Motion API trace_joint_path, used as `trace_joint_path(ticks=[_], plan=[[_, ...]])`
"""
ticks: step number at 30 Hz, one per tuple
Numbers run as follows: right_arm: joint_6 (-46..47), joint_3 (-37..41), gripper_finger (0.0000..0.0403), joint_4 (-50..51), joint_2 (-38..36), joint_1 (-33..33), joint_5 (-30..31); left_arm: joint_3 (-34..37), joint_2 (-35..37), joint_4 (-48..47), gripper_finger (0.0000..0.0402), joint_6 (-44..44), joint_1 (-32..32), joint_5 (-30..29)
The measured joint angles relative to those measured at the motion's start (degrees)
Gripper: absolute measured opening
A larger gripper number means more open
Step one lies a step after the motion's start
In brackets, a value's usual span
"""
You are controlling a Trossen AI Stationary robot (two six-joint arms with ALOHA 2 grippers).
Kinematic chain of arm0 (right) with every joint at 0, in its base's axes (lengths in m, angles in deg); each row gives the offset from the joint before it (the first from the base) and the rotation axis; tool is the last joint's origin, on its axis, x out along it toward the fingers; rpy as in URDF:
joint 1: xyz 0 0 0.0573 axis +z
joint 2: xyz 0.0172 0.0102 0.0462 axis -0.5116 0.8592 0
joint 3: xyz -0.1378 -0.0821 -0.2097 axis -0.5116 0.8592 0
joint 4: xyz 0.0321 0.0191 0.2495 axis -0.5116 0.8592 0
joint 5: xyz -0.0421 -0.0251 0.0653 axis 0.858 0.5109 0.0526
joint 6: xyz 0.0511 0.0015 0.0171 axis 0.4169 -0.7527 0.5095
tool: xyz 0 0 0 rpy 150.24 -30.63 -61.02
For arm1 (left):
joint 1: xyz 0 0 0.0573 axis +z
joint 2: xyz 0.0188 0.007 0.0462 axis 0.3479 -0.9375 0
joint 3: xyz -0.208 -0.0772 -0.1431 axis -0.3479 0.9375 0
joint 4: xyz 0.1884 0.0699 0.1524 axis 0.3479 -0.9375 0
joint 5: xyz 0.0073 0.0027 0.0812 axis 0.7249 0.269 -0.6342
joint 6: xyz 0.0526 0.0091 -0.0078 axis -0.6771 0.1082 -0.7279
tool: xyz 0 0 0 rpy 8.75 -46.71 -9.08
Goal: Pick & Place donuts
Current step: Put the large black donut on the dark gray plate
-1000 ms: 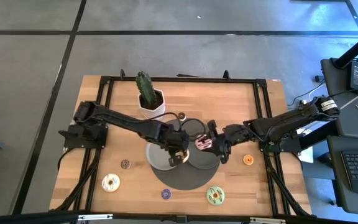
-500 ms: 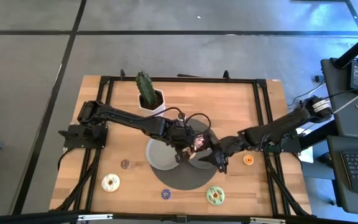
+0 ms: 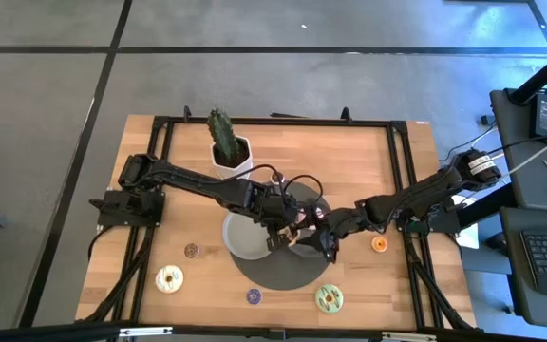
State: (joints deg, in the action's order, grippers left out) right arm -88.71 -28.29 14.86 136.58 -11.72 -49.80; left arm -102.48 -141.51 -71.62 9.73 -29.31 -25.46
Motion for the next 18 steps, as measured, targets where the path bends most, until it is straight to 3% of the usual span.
trace_joint_path(ticks=[6, 18], plan=[[0.00, 0.00, 0.0173, -0.05, 0.65, 0.00, -0.11, 0.00, 0.01, 0.95, 0.0004, -0.13, 0.04, 0.97], [0.00, 0.00, 0.0046, 0.07, 0.65, 0.04, 2.55, 0.00, 0.01, 1.07, 0.0007, -0.11, 0.04, 2.02]])
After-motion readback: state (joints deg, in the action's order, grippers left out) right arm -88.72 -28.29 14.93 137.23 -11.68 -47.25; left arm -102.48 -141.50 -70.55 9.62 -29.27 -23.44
